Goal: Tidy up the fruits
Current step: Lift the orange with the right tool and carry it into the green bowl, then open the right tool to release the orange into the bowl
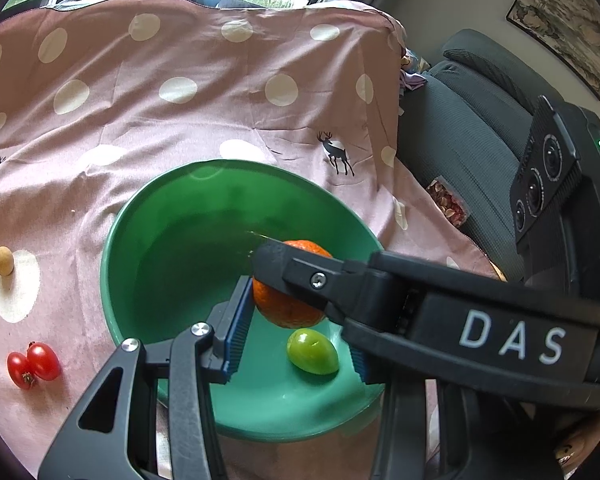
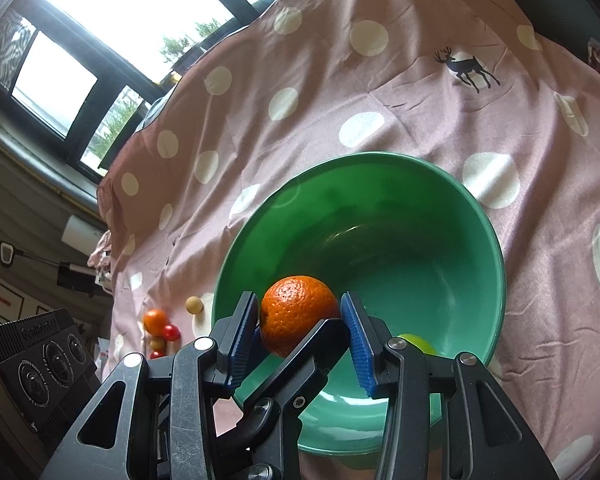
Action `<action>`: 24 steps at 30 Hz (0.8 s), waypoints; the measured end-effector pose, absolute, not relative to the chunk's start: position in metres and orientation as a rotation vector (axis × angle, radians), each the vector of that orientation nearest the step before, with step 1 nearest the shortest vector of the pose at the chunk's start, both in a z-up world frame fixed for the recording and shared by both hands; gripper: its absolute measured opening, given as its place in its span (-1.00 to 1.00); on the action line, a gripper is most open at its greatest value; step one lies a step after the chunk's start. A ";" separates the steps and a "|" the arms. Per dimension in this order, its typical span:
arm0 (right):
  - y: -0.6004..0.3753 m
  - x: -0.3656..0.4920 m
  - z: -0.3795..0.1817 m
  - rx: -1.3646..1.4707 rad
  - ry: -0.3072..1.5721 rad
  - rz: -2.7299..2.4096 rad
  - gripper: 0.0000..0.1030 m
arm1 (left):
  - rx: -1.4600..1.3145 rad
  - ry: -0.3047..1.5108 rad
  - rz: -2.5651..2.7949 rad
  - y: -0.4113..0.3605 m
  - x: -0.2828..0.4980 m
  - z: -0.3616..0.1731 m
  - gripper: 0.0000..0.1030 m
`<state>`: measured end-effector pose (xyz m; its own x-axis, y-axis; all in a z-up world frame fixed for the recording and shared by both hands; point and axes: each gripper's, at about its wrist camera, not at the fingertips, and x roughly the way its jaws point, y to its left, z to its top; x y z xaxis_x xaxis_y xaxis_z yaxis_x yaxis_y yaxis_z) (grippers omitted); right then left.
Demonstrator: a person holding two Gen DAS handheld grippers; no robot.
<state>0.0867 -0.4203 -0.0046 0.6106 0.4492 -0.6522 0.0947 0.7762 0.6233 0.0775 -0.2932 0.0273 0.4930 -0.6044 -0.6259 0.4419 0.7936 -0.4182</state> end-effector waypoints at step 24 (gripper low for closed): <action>-0.419 0.090 -0.009 0.648 0.943 0.194 -0.09 | -0.235 0.873 -0.652 -0.296 0.082 0.019 -0.18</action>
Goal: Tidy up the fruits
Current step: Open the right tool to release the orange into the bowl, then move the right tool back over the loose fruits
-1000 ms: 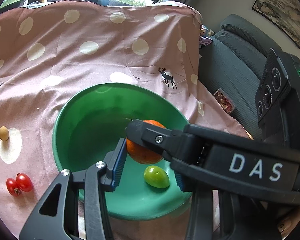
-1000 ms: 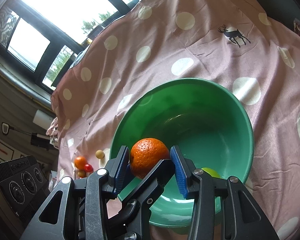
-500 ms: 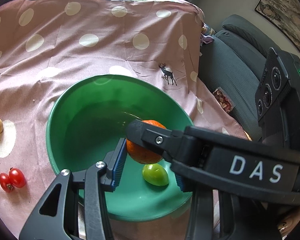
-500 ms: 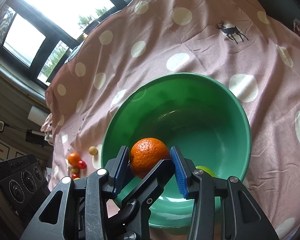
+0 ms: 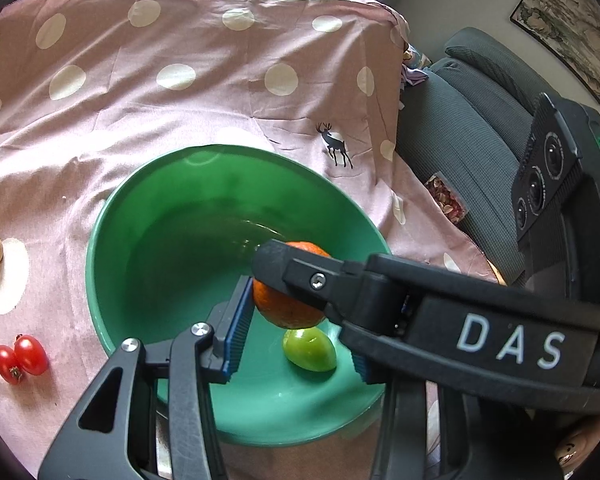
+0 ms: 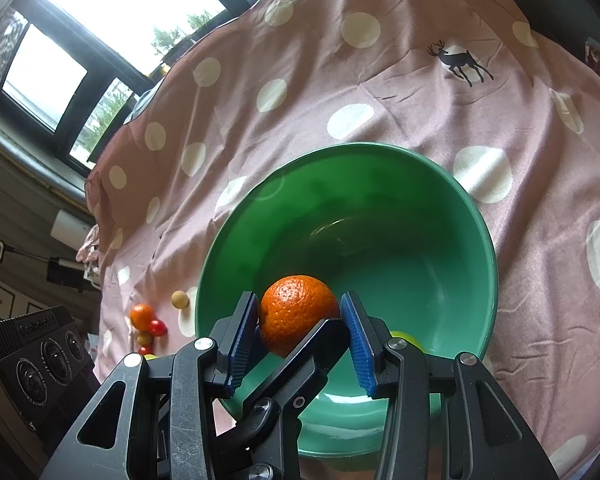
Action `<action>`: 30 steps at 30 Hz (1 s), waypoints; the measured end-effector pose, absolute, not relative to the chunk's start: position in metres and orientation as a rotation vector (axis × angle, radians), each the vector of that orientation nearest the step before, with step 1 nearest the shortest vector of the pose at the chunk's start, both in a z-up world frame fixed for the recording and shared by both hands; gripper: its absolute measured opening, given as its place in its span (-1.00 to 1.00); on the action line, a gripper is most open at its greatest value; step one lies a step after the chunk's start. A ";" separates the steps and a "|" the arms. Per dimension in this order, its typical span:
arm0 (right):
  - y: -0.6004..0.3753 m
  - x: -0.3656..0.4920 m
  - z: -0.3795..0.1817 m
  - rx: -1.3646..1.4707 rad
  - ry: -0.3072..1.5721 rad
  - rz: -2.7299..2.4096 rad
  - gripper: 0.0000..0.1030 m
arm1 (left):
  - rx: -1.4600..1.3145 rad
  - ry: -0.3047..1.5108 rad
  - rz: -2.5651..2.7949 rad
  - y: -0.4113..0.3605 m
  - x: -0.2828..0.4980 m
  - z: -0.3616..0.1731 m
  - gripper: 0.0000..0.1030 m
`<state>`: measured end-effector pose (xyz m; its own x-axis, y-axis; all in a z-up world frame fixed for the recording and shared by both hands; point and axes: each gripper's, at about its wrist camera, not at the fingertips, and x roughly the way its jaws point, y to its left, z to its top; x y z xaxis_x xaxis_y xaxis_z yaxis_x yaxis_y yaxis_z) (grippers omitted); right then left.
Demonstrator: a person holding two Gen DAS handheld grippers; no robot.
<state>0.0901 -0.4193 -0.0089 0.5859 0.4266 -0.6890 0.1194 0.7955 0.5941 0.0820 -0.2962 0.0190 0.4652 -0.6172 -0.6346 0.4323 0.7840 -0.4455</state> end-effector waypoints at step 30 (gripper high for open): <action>-0.408 0.068 0.033 0.534 0.807 0.088 0.17 | -0.374 0.764 -0.586 -0.203 0.053 0.057 0.21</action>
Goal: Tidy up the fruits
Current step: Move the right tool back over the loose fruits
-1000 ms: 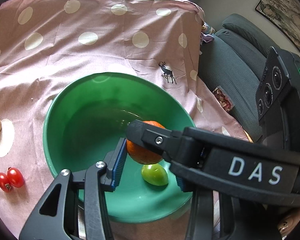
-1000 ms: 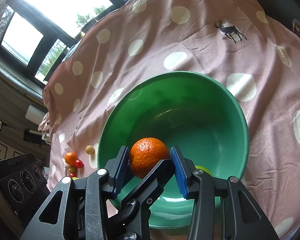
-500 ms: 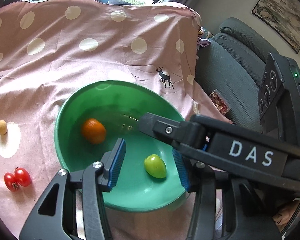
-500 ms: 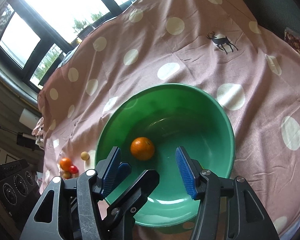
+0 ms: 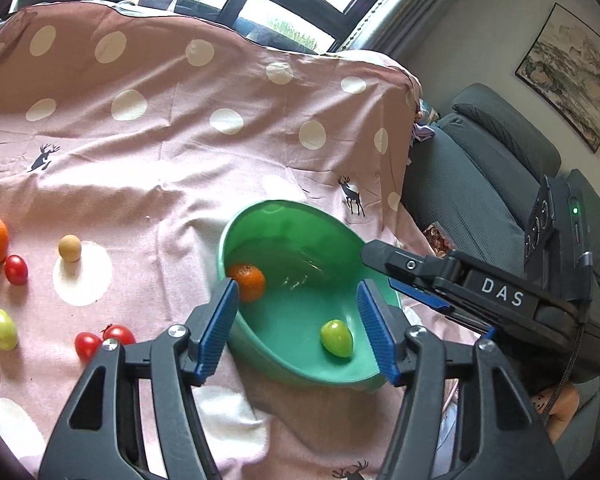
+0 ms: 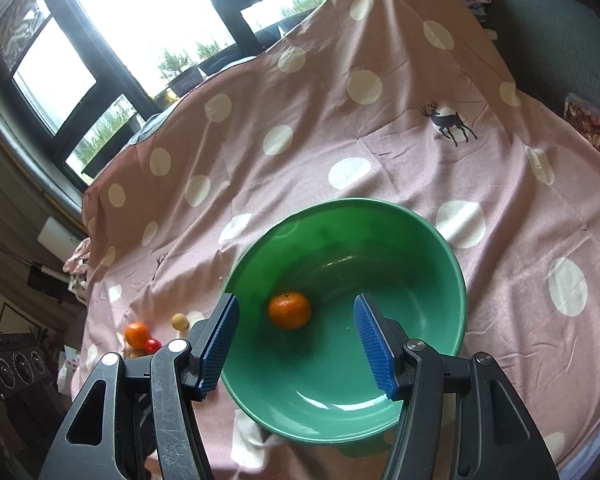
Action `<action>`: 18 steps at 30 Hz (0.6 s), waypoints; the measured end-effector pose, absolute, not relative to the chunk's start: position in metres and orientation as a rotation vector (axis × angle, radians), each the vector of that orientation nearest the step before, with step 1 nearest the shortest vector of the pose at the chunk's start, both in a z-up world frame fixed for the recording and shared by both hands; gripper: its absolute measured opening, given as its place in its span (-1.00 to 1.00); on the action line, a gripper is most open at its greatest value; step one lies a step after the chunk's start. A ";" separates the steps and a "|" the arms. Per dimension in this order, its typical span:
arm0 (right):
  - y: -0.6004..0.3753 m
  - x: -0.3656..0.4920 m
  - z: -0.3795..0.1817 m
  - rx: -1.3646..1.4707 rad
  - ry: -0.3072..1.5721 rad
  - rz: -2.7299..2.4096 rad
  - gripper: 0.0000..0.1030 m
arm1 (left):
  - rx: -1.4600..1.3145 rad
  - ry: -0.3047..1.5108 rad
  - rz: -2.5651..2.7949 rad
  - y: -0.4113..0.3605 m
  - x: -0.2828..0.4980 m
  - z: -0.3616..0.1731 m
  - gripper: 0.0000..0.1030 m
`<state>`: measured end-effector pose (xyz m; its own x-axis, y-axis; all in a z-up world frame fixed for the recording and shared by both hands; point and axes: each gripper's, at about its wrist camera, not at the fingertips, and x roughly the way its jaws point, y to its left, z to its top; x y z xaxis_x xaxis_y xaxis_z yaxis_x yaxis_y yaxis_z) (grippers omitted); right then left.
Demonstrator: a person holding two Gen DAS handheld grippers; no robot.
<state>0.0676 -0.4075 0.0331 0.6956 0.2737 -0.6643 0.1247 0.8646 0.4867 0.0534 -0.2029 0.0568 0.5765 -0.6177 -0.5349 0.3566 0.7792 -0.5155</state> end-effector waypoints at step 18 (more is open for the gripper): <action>-0.320 0.056 0.063 0.231 0.721 0.103 0.44 | -0.448 0.689 -0.357 -0.080 0.020 0.075 0.60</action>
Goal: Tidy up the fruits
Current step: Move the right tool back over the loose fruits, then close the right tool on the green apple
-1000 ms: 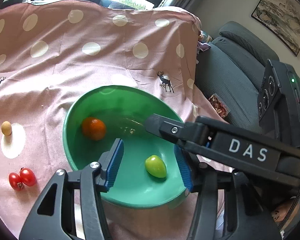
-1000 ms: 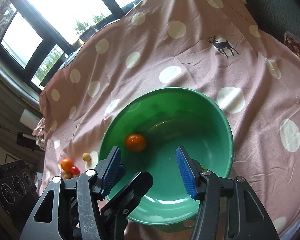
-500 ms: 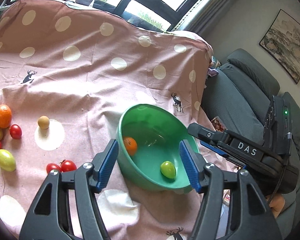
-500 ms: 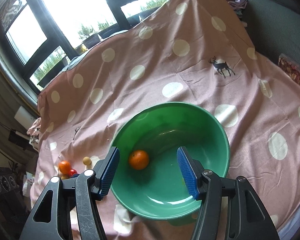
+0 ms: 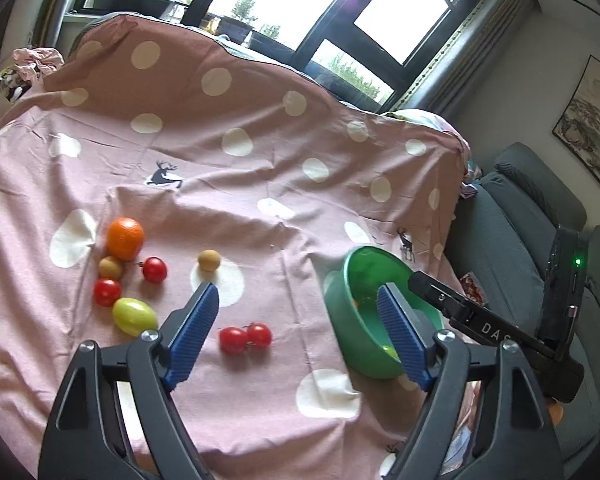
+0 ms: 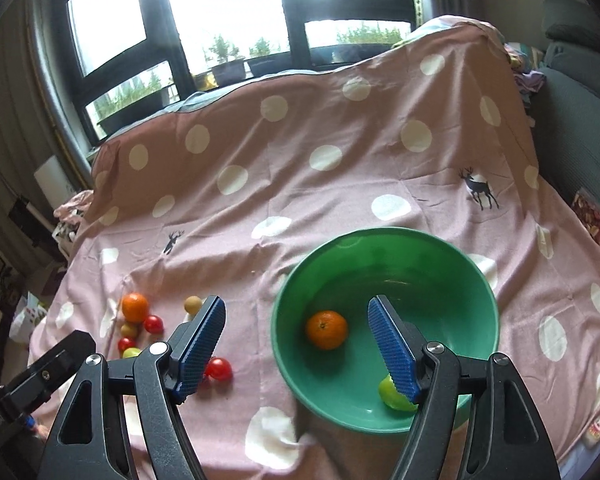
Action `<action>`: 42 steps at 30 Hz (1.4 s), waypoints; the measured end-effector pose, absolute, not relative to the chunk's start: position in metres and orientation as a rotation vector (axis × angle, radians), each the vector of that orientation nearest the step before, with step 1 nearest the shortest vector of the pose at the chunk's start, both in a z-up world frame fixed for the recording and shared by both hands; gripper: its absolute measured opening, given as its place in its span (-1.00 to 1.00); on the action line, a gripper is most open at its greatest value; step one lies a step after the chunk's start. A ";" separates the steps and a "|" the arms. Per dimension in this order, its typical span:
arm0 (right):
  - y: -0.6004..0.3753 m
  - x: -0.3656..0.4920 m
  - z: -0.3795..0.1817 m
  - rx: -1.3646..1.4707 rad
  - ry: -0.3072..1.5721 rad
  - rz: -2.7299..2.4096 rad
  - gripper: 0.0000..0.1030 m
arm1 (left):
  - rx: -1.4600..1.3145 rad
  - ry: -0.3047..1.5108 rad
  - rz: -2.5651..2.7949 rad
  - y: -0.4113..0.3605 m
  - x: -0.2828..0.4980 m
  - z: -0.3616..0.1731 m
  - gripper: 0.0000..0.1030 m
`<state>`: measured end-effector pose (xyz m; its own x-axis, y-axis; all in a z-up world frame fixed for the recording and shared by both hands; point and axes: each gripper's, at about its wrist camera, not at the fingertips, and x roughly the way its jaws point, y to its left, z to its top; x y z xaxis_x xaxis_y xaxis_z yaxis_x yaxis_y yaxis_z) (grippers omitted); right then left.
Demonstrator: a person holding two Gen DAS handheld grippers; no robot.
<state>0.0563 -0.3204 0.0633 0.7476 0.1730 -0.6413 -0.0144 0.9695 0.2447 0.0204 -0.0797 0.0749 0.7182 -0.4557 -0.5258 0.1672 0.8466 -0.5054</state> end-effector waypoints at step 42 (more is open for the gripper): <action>-0.233 0.102 0.000 0.378 0.986 0.413 0.45 | -0.419 0.901 -0.080 -0.004 0.063 -0.010 0.49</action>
